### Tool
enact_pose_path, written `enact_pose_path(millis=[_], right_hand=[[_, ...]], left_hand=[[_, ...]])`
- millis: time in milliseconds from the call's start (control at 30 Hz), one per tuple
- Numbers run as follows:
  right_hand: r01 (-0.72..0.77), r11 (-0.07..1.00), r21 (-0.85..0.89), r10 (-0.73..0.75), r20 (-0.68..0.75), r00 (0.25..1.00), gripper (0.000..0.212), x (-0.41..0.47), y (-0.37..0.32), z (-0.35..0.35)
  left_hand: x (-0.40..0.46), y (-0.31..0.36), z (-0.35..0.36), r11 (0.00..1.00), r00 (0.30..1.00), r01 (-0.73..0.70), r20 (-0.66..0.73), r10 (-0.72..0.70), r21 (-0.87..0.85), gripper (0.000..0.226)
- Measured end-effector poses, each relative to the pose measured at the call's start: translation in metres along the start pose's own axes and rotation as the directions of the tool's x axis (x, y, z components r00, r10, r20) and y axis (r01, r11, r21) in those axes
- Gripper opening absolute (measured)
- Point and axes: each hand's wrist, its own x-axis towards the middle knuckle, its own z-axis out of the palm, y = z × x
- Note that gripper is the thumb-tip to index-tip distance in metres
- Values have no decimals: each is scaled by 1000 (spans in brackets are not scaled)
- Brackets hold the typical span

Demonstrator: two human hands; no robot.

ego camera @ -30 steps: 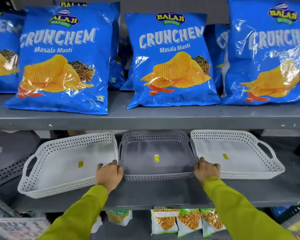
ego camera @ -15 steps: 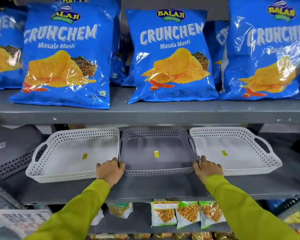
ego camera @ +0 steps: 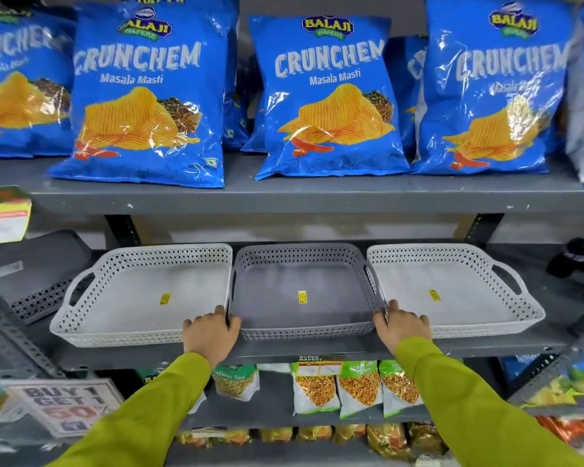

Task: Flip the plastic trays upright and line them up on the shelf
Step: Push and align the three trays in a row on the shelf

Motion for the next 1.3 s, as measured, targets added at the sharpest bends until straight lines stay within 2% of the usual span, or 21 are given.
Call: enact_pose_path(millis=[1300], right_hand=[[-6, 1000, 22, 5, 33, 999, 51, -18, -3, -8]], left_hand=[[-6, -9, 7, 999, 998, -36, -56, 35, -29, 33]])
